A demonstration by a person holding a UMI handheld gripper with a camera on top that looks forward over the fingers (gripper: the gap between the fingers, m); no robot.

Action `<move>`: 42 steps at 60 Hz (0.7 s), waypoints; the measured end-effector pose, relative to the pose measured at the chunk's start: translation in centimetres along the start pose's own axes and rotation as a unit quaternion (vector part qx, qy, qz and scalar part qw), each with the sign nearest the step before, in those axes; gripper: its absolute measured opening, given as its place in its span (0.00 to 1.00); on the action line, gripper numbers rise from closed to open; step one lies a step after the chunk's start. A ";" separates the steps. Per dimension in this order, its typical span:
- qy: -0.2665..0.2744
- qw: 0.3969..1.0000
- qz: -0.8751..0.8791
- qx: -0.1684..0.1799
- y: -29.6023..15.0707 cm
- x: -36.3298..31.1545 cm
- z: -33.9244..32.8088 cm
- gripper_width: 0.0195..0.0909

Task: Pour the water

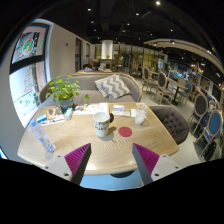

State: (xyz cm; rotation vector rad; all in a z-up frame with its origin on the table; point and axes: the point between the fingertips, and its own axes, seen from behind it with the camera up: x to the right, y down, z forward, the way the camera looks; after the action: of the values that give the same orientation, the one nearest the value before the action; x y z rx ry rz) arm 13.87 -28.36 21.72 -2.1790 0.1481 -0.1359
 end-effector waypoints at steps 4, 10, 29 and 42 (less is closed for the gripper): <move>0.007 1.000 0.000 -0.004 0.5 -0.3 -0.5 0.92; 0.017 1.000 -0.001 -0.013 1.3 -2.0 -0.9 0.92; -0.005 0.999 -0.002 -0.049 8.3 -14.6 -1.9 0.91; -0.060 0.997 -0.007 -0.038 10.4 -25.6 0.2 0.92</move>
State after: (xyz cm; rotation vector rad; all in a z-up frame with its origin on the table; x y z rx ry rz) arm -11.95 -30.17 12.00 -2.2578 0.0705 -0.0074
